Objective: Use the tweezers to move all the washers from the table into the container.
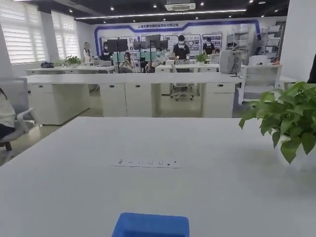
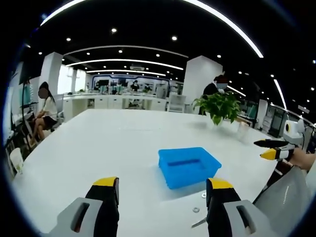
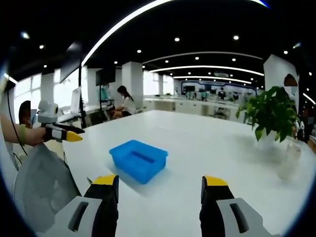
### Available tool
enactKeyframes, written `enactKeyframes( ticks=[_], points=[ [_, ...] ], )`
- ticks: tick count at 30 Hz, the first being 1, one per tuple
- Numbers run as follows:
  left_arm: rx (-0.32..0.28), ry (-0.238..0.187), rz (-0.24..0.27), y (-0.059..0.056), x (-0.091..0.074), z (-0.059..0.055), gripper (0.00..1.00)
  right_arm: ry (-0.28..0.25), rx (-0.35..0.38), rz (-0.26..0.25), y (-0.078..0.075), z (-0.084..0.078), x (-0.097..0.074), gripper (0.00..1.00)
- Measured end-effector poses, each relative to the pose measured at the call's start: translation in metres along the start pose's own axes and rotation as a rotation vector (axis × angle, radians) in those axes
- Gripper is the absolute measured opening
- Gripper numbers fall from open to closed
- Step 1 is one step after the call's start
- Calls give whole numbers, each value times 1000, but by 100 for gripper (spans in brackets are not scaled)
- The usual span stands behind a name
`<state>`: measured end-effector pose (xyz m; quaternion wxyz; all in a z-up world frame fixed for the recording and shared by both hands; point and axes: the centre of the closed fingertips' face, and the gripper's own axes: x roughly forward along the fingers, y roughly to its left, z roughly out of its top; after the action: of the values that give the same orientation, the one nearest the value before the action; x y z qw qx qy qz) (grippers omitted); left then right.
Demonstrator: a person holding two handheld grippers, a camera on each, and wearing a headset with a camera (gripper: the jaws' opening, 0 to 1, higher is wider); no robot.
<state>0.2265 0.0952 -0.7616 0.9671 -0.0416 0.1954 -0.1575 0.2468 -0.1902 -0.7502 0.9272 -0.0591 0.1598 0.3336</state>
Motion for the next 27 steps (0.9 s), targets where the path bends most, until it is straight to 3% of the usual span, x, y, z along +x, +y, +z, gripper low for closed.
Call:
enactKeyframes(
  ticks=[4,10,12,14,16,20,22,27],
  points=[
    [36,86,-79,-16,5,-13,70,18,53,-16,-7,-5,1,63],
    [62,143,-199,-32,6,-23,61,45,109,-51,-18,-14,0,60],
    [71,176,-262,-40,5,-29,59,50,125,-57,-22,-17,0,58],
    [58,214,-323,-48,4,-35,56,31,173,-38,-20,-16,0,55],
    [84,245,-381,-55,2,-41,57,23,231,-21,-18,-17,0,51],
    [101,332,-538,-74,-1,-56,45,30,240,-46,-20,-19,-2,49],
    [105,366,-585,-79,0,-63,42,28,243,-57,-21,-19,-3,48],
    [264,446,-672,-83,9,-82,31,35,265,-80,-24,-21,-5,46]
  ],
)
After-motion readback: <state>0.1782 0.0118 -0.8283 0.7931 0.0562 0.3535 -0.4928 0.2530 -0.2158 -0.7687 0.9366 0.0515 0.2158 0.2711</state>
